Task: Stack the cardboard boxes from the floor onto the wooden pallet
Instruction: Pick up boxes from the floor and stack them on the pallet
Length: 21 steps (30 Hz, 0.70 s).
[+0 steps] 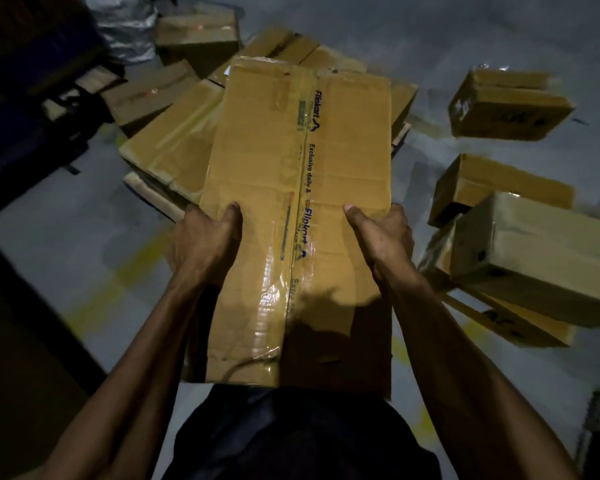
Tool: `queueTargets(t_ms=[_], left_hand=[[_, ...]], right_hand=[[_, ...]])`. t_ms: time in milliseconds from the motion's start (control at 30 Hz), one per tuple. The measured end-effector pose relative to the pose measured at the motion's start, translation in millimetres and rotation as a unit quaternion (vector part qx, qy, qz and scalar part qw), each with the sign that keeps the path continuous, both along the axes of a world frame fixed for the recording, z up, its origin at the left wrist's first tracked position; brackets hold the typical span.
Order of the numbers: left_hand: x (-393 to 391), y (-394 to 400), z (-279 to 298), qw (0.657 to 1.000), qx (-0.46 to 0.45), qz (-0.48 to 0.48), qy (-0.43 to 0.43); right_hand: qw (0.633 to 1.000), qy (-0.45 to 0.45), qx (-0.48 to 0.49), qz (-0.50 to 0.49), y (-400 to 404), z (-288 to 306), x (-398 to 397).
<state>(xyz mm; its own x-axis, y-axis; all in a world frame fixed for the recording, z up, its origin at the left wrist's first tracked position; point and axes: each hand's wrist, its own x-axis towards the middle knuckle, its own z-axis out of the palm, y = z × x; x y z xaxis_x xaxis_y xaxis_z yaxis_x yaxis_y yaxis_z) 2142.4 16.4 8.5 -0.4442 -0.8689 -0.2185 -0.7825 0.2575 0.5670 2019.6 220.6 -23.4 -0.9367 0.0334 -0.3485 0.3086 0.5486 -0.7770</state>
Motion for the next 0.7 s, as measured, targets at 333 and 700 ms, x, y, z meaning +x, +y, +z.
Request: queueTargets(t_ms=[333, 700], left_hand=[[-70, -27, -6, 0.999, -0.012, -0.003, -0.038], [-146, -136, -59, 0.989, 0.039, -0.124, -0.073]], right_hand=[[0.999, -0.043, 0.001, 0.023, -24, -8, -78], [0.996, -0.056, 0.051, -0.041, -108, -41, -120]])
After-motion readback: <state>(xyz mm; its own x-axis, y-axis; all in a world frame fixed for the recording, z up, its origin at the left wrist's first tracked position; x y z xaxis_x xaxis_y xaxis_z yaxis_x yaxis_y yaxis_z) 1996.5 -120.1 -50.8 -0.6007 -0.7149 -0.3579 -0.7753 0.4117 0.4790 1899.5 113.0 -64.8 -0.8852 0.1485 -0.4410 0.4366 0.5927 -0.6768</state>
